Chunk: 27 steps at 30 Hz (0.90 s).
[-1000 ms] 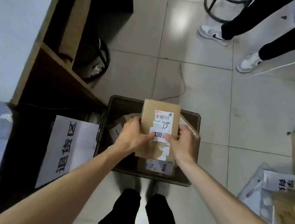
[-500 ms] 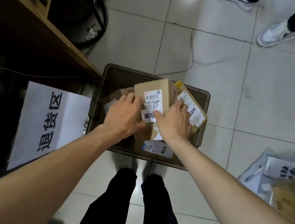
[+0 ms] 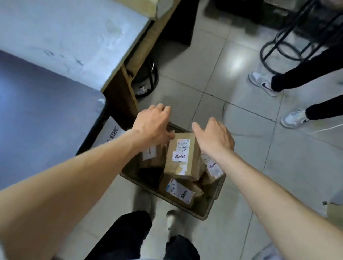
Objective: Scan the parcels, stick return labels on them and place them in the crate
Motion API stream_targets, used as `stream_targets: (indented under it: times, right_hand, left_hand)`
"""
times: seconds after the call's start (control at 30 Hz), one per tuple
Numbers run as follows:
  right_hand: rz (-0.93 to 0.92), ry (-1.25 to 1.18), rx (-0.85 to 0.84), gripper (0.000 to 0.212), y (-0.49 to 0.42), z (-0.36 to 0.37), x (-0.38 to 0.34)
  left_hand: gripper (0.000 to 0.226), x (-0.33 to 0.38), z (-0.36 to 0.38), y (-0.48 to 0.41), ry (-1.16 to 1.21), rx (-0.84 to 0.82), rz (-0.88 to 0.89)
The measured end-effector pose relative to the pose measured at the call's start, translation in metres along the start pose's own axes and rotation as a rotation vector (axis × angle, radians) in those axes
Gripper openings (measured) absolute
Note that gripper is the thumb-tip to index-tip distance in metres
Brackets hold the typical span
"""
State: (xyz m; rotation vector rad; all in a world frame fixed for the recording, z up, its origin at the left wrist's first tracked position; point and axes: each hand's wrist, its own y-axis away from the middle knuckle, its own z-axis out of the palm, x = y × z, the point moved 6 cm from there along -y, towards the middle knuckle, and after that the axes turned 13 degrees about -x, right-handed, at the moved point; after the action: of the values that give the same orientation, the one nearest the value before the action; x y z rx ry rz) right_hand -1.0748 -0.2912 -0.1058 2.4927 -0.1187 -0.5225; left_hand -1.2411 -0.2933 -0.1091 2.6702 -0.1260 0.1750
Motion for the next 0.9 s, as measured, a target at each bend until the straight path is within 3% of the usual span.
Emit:
stream_targets:
  times: [0.2,0.43,0.7,0.9]
  right_hand:
    - [-0.298,0.088,0.033,0.054,0.065,-0.075,-0.094]
    - [-0.614,0.318,0.012,0.053,0.151,-0.088,-0.212]
    - [-1.125,0.561,-0.072,0.048,0.341,0.040,-0.377]
    - [-1.418,0.670,-0.232,0.048,0.514,0.190,-0.434]
  left_hand:
    - [0.049,-0.008,-0.108,0.086,0.060,0.145,-0.139]
    - [0.049,-0.090,-0.167,0.224,0.223,0.288,-0.450]
    - [0.047,-0.204,-0.107,0.503,0.438,0.501,-0.990]
    - [0.052,-0.225,-0.010,0.706,0.517,0.551,-1.336]
